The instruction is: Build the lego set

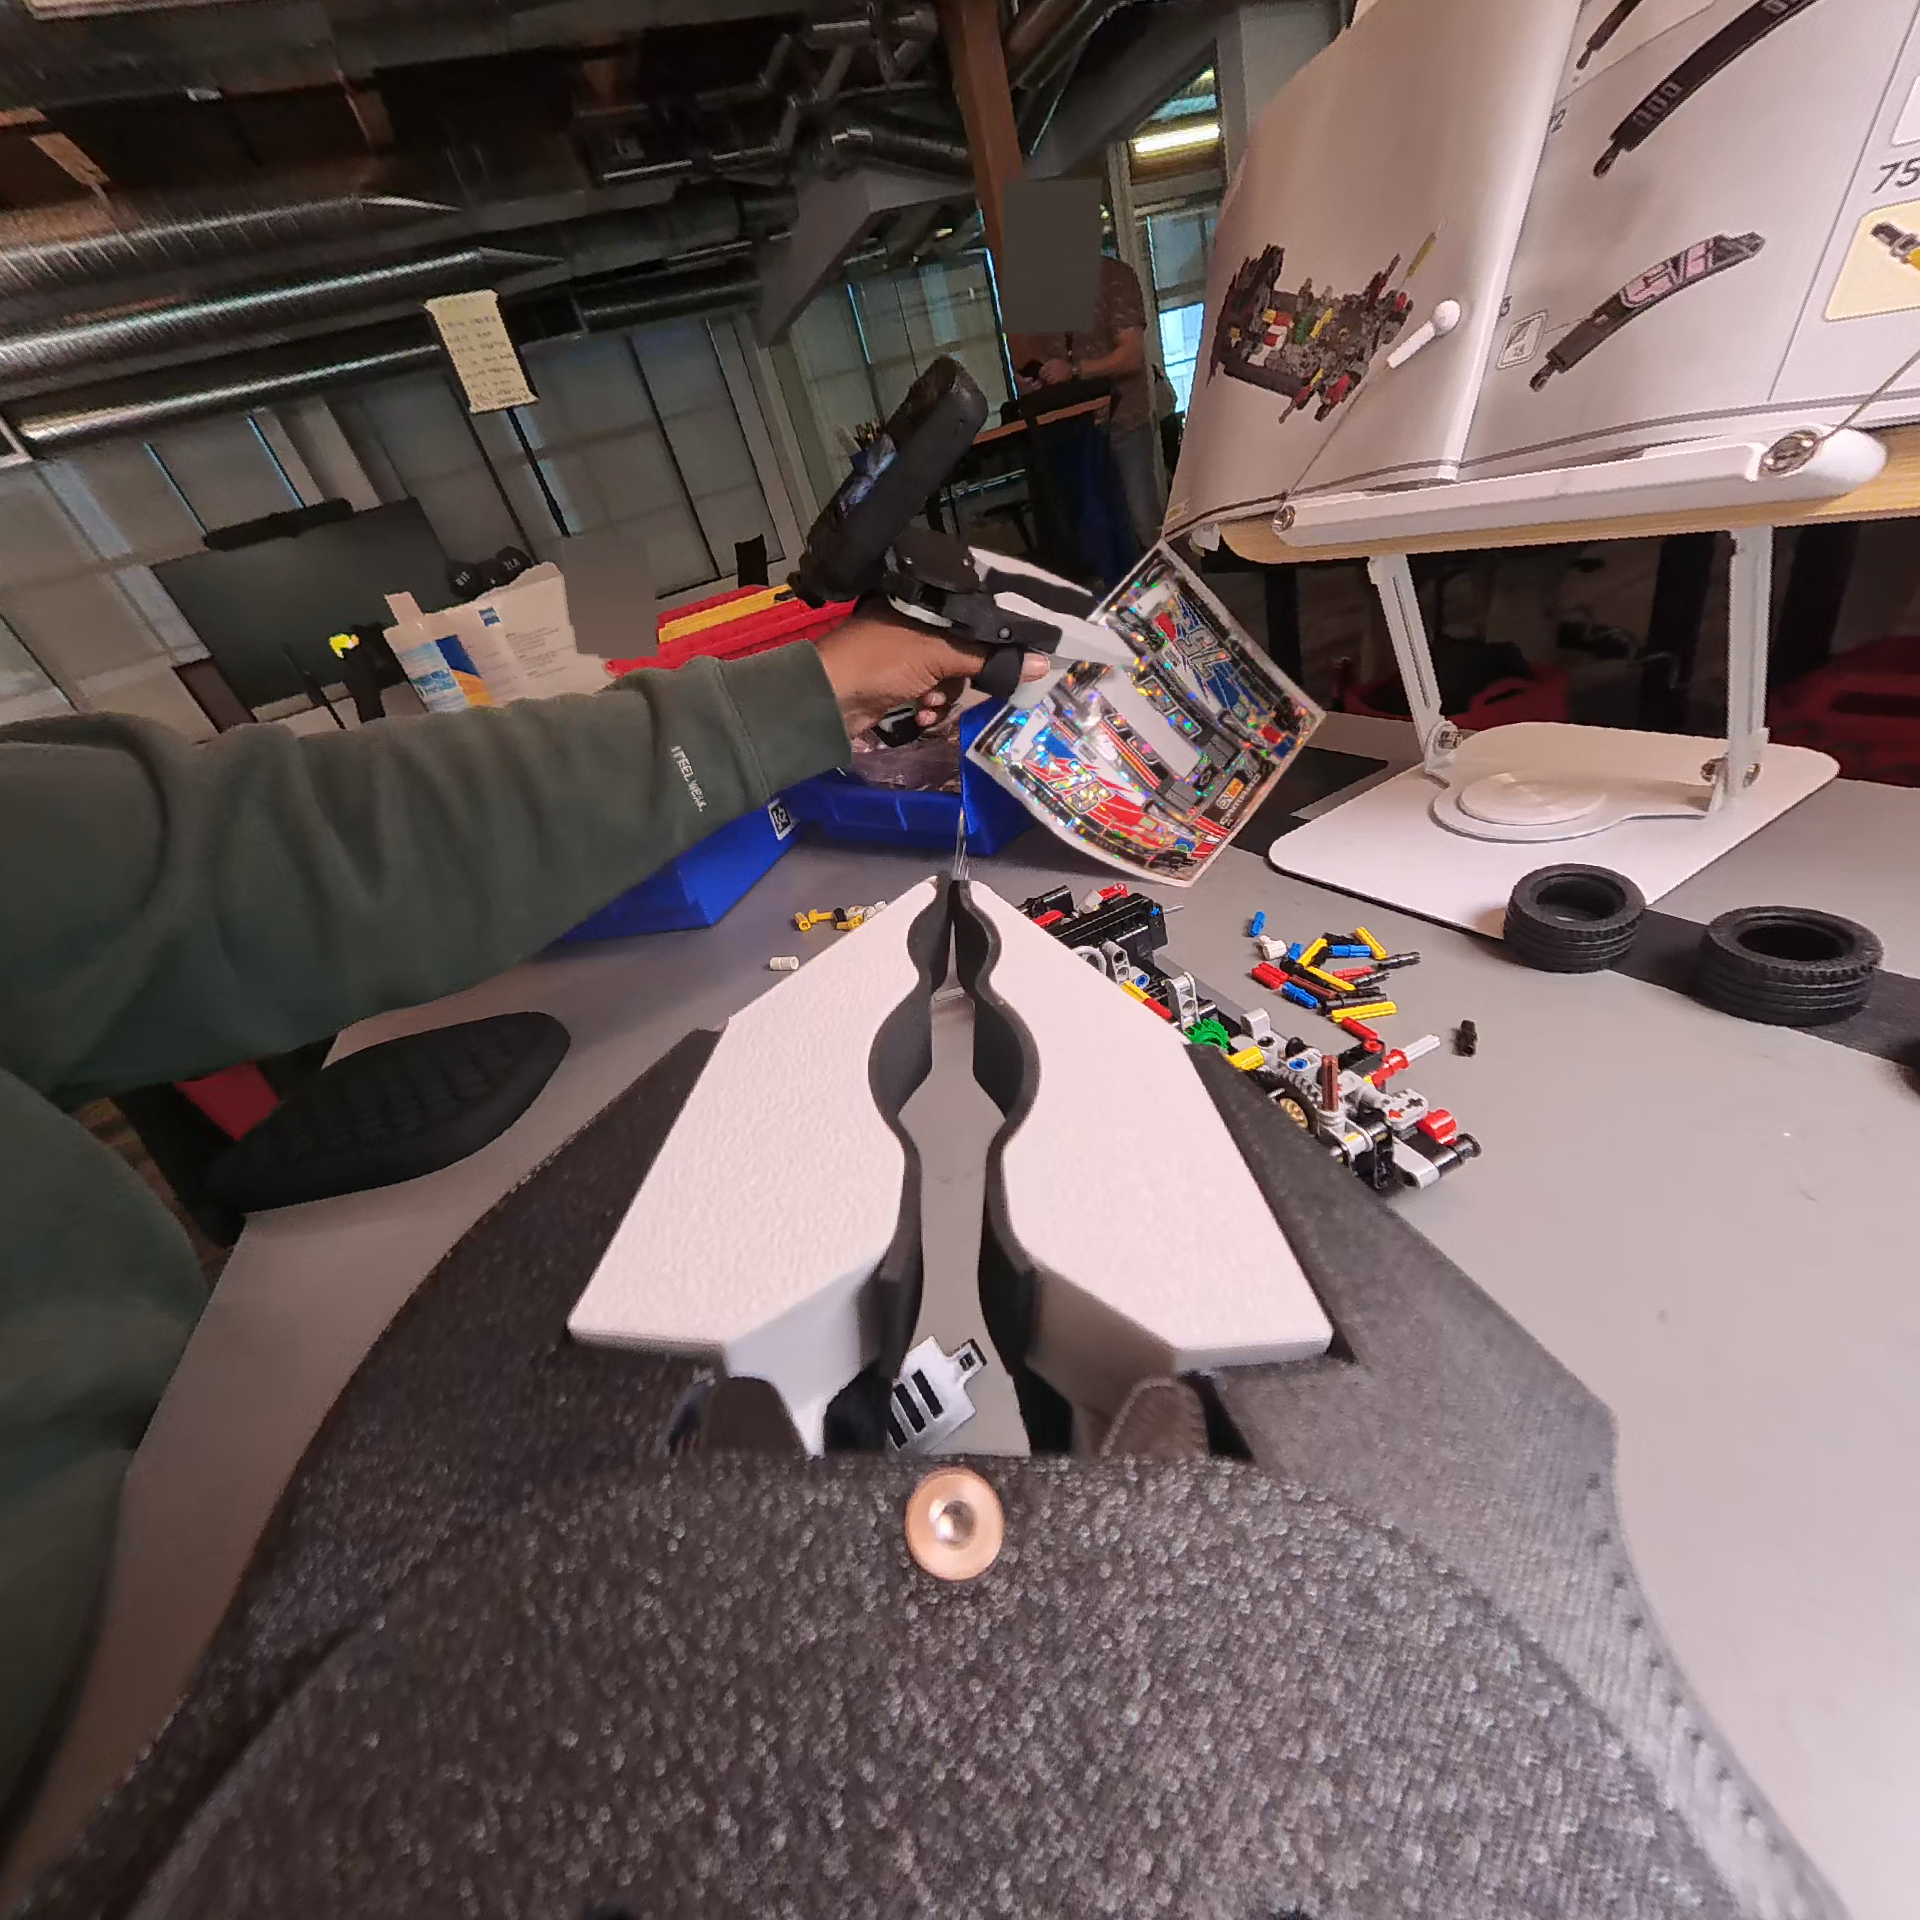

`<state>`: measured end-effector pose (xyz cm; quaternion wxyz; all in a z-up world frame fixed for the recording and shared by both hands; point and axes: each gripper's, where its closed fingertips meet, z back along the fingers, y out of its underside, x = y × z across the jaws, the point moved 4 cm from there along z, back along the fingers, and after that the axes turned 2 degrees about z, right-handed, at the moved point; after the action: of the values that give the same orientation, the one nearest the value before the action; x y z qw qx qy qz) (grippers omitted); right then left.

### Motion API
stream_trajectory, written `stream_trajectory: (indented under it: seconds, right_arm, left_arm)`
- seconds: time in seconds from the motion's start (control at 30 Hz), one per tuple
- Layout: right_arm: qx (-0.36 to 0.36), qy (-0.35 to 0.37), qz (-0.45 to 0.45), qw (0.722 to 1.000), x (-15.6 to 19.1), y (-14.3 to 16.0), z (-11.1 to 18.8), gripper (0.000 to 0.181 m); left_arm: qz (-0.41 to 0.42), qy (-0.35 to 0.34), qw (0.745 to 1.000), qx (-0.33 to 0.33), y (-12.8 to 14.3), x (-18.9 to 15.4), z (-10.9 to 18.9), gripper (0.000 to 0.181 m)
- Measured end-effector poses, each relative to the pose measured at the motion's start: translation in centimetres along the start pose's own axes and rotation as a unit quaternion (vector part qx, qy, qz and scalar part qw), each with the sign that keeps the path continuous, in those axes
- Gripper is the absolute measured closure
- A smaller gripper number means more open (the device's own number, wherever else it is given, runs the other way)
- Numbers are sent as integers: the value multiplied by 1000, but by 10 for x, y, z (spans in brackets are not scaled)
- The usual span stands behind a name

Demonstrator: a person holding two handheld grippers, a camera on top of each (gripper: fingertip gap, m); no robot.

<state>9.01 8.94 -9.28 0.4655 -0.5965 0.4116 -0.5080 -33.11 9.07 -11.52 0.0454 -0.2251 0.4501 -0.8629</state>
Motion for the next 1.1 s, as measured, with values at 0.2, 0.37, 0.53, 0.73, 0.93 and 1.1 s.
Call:
stream_trajectory:
  seconds: [0.2, 0.37, 0.53, 0.73, 0.93, 1.1]
  right_arm:
    - [2, -4, 0, 1000, 3, 1, -2, 181]
    - [2, -5, 9, 1000, 8, -1, -3, 181]
    - [-6, -8, 9, 1000, 11, -4, -4, 181]
    - [4, -27, 6, 1000, 18, 5, -11, 181]
    - [25, -10, 146, 989, 35, 16, -21, 181]
    - [69, 27, 318, 945, 53, 38, -38, 181]
  left_arm:
    - [-12, 8, 1000, -3, -3, 8, 26, 123]
    - [-47, 55, 997, -11, 5, -16, 52, 132]
    - [-7, 202, 975, -92, 8, -92, 106, 139]
    - [26, 411, 895, -172, 21, -197, 193, 144]
    - [199, 533, 813, -124, 43, -235, 219, 160]
    - [358, 576, 731, -80, 64, -231, 198, 156]
